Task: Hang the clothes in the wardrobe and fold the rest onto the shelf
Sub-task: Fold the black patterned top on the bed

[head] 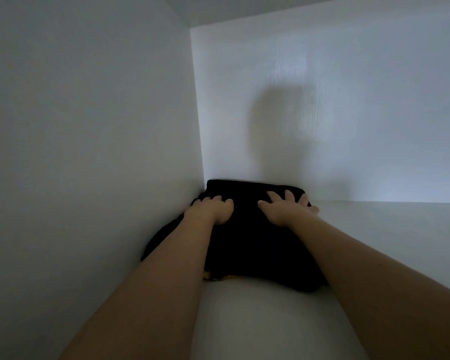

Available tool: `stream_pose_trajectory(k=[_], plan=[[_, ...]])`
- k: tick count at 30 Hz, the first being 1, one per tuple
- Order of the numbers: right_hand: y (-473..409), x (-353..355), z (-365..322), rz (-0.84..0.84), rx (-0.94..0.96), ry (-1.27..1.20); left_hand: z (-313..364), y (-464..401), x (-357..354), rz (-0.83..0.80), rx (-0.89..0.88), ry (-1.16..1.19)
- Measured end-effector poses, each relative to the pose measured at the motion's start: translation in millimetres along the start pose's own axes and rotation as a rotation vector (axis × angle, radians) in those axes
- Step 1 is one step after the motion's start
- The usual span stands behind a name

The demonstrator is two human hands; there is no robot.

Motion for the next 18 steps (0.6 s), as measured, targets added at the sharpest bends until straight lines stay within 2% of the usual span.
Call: stream_pose_trajectory(k=[5, 8, 12, 18], plan=[[11.2, 9.0, 4.7, 0.03, 0.088, -0.087, 6.5, 10.9, 7.3, 0.035, -0.042, -0.043], [31.9, 25.6, 24.1, 0.041, 0.136, -0.235, 28.6, 29.2, 29.1, 0.182, -0.154, -0.193], [69.9, 50.8, 80.6, 0.16, 0.051, -0.226, 77.9, 61.3, 51.5, 0.32, -0.349, -0.304], [145.0, 67.2, 171.8, 0.235, -0.092, -0.139, 171.3, 119.0, 23.9, 0.295, -0.664, -0.164]])
Point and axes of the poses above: each hand's wrist, its own y-axis away from the middle knuckle, its own x-axis out of the back of the hand, z = x × y, the point moved 9 cm from there along -y, towards the middle knuckle, and after that the axes turned 13 degrees about y, right-handed, at the moved point
